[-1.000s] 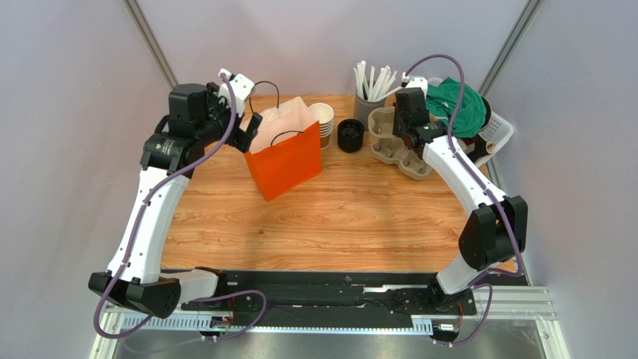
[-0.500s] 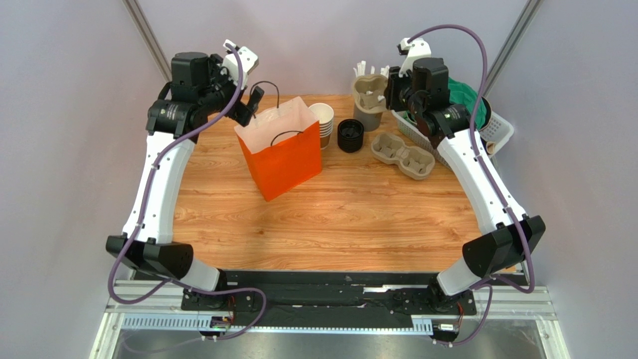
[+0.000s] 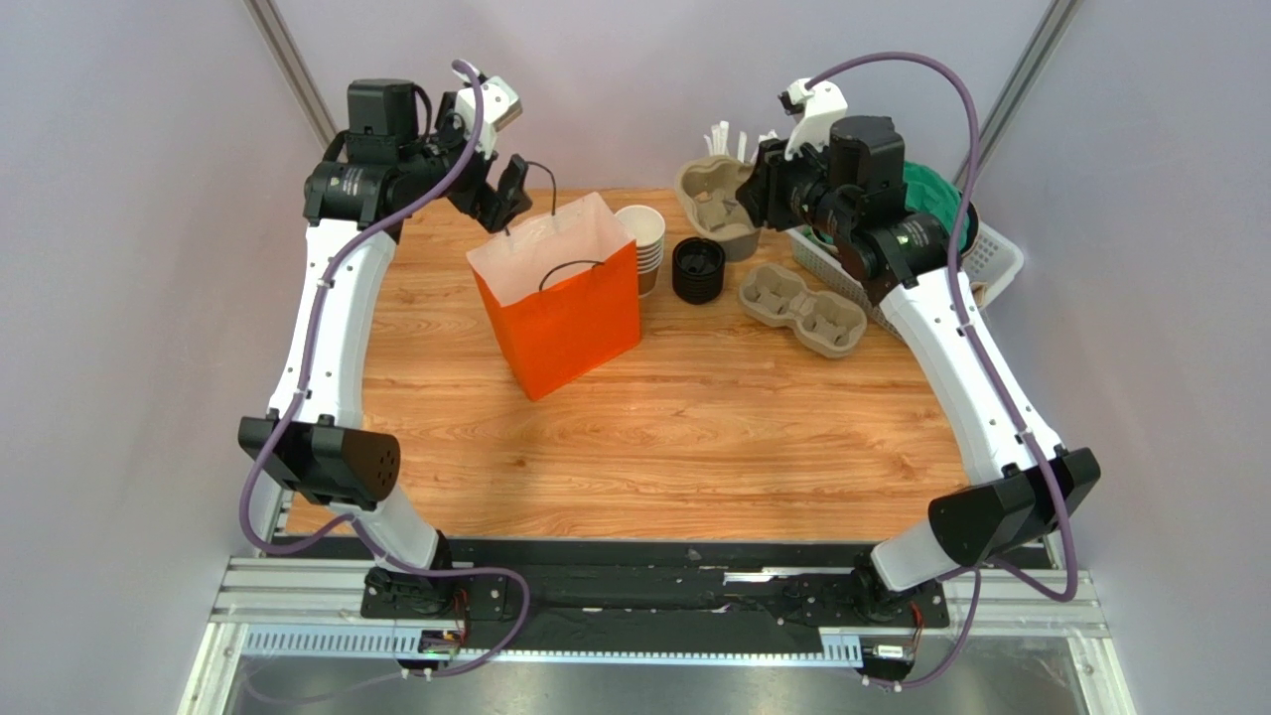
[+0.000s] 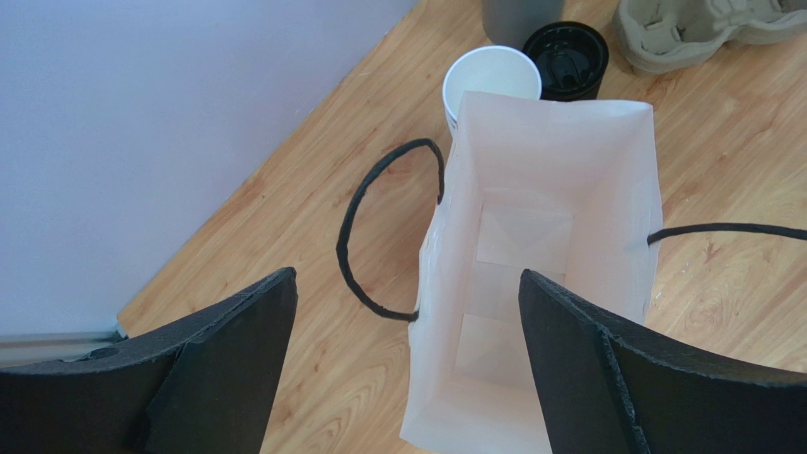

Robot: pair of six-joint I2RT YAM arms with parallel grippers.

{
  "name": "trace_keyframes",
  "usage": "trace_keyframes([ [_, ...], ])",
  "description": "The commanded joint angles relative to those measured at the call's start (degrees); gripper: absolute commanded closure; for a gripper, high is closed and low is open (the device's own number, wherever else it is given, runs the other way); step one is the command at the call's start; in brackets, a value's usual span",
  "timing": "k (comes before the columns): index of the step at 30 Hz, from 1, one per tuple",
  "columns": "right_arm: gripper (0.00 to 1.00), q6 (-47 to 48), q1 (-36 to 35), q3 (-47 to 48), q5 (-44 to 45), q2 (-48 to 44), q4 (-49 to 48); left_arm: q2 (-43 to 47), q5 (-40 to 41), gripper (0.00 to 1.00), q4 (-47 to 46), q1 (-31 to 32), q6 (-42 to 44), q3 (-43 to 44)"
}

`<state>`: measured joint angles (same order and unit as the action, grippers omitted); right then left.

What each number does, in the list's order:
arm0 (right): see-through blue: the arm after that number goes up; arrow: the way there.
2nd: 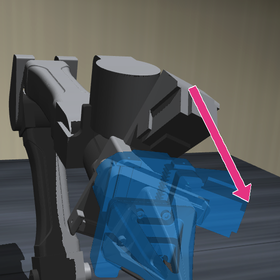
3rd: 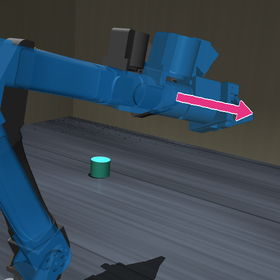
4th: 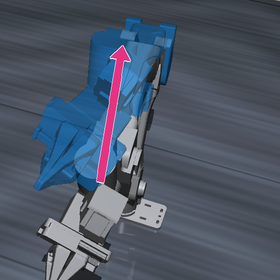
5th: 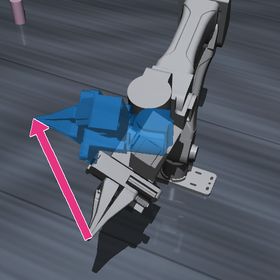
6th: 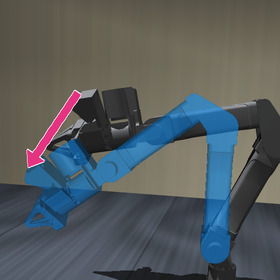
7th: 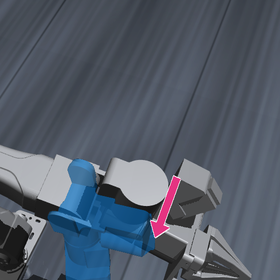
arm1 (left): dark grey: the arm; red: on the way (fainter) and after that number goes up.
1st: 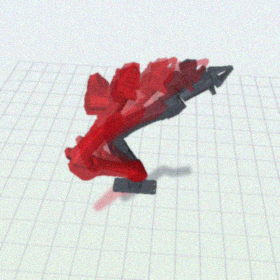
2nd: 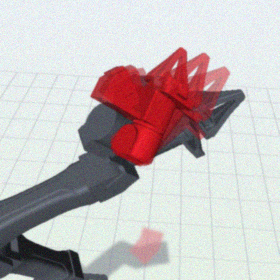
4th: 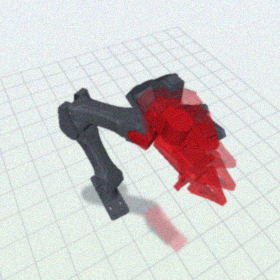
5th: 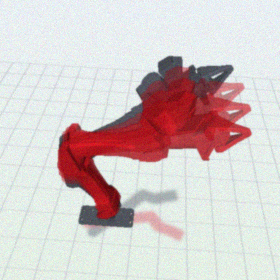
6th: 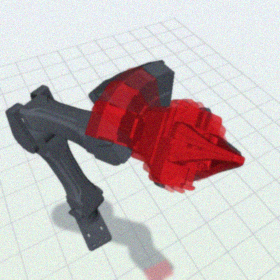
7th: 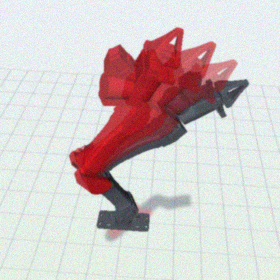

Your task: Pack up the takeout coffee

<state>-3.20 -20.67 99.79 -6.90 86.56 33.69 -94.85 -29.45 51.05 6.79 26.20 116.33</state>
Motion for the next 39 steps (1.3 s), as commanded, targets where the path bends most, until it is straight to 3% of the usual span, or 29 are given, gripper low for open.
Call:
trace_keyframes([
  [1,0.65,-0.4,-0.2,0.7,-4.8,-3.8,-2.4,-2.8,-4.8,0.13,0.6,-0.8,1.7,4.6],
  [11,0.62,-4.0,-0.2,1.8,-14.7,-2.1,-3.1,-5.2,-4.6,0.4,1.2,-0.8,2.8,3.7],
  [22,0.6,-5.7,-0.7,1.8,-17.5,-1.8,-4.4,-4.6,-6.1,0.86,1.5,-0.8,0.5,3.9],
  [31,0.59,-6.0,-0.8,3.0,-20.7,-2.7,-3.4,-0.6,-8.8,0.97,2.7,-0.1,-6.0,3.1],
  [39,0.58,-10.4,-0.8,4.8,-26.6,-4.2,-3.2,4.8,-8.8,0.97,3.9,4.1,-10.7,1.7],
])
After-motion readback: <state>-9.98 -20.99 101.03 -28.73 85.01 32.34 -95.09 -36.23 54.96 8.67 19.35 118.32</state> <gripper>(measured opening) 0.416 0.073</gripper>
